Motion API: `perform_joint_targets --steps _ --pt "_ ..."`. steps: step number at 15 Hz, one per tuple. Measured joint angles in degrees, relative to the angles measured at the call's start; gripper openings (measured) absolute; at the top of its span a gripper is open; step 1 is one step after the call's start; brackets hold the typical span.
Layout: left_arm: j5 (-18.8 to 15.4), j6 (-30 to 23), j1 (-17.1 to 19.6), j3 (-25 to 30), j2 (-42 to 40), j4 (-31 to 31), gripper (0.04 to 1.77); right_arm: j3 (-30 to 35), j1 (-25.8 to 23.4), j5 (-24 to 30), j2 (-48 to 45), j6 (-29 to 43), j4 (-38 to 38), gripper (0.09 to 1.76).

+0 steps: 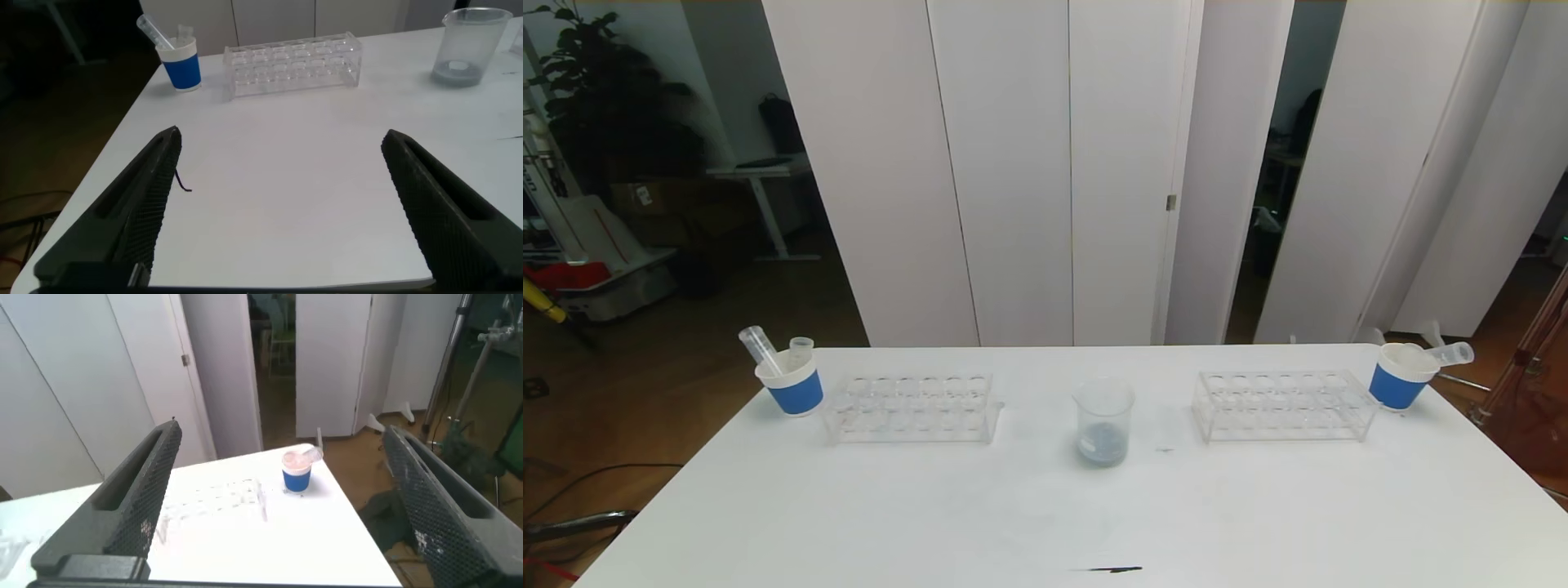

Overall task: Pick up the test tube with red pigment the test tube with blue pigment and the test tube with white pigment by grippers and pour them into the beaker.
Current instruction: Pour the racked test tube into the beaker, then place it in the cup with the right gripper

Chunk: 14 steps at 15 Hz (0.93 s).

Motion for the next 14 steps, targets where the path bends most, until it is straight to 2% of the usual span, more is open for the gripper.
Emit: perform_joint_targets --steps 4,9,12,14 --pt "0.0 0.0 0.0 0.0 0.0 0.0 1.75 15.7 2.5 0.2 -15.8 -2.0 7.7 1.75" --pt "0.0 0.0 0.0 0.0 0.0 0.0 1.75 36.6 3.4 1.3 -29.8 -2.0 6.9 1.75" --pt "0.0 0.0 0.0 0.0 0.0 0.0 1.75 44.1 3.0 6.0 -37.5 -2.1 5.8 1.75" --pt "0.0 0.0 0.0 0.0 0.0 0.0 1.75 47.1 2.8 6.2 -41.0 -2.1 5.4 1.75"
